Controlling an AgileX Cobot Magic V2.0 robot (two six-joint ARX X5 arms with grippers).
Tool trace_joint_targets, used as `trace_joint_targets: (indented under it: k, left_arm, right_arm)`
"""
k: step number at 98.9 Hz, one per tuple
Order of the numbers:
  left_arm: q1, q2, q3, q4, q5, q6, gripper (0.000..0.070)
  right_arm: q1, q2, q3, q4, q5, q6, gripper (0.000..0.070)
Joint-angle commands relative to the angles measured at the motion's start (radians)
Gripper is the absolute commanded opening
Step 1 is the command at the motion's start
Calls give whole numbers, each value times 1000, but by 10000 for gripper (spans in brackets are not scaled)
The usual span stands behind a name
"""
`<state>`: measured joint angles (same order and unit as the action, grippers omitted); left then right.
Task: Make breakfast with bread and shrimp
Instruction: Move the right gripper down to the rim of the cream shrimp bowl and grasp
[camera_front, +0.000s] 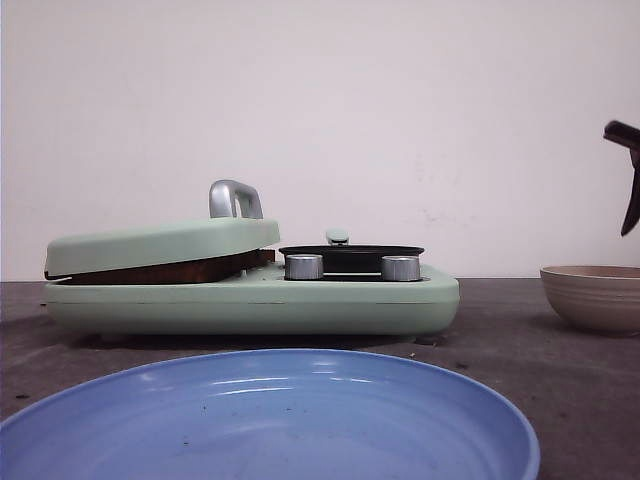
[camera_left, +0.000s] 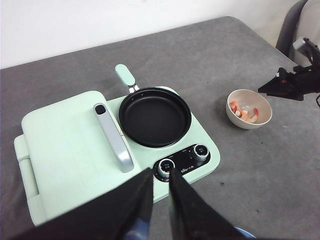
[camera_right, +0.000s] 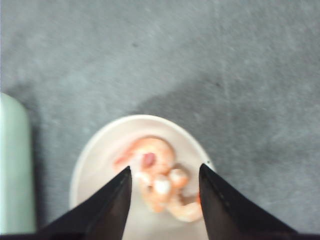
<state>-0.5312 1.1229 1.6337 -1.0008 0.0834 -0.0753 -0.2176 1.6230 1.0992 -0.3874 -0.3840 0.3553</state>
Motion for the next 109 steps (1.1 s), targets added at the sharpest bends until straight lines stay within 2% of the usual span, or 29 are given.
trace_joint_targets:
  k: [1, 15, 50, 72, 77, 96, 109]
  left_arm:
    - [-8, 9, 13, 6, 2, 12, 0]
    - [-8, 15, 13, 7, 2, 13, 0]
    - [-8, 43, 13, 9, 2, 15, 0]
    - [-8, 48, 13, 6, 2, 15, 0]
    - [-8, 48, 13, 6, 2, 15, 0]
    - [-8, 48, 13, 4, 2, 15, 0]
    - [-8, 48, 13, -10, 3, 15, 0]
  right_arm:
    - [-4, 28, 25, -7, 23, -45, 247]
    - [-4, 54, 25, -14, 51, -86, 247]
    - [-8, 143, 25, 6, 43, -85, 234]
    - [-8, 161, 25, 61, 10, -73, 64]
    - [-8, 163, 25, 73, -11, -71, 3]
    - [-8, 165, 25, 91, -19, -79, 3]
    - [-8, 153, 26, 143, -88, -74, 3]
